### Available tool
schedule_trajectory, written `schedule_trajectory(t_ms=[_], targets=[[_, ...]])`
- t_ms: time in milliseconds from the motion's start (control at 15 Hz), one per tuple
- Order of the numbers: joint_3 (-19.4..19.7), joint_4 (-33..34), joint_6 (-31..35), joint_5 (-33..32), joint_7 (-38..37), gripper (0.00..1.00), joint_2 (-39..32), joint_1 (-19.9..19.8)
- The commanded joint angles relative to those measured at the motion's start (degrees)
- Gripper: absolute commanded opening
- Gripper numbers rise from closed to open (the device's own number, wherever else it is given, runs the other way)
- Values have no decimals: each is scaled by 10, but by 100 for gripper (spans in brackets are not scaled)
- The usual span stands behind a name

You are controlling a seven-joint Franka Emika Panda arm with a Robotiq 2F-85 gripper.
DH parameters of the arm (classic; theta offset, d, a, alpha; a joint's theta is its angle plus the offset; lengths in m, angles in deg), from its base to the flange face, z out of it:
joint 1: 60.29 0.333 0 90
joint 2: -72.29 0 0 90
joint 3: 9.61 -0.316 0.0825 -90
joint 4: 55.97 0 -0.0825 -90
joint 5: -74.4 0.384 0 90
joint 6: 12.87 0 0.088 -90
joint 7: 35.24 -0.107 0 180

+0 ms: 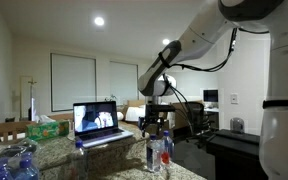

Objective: Move the three empty water bottles to the right

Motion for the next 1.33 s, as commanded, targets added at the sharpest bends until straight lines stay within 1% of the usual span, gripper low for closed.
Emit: schedule_trajectory(t_ms=[0, 200, 333, 467, 533, 667, 800, 933, 1000, 1133, 1267], targets=[[-9, -13, 39, -6, -1, 100, 36, 5], [-31, -30, 100, -17, -6, 100, 83, 20], [-52, -21, 124, -9, -8, 100, 98, 35], [-77, 9, 112, -11, -24, 100, 90, 52], [-92, 31, 94, -15, -36, 100, 81, 59], [-131, 87, 66, -39, -86, 100, 45, 71], [-160, 136, 48, -63, -119, 100, 10, 86], [-180, 200, 8, -87, -152, 100, -35, 105], [-186, 233, -12, -105, -169, 100, -66, 114], [-184, 306, -68, -122, -186, 100, -129, 135], [-171, 370, -118, -112, -182, 100, -185, 154]])
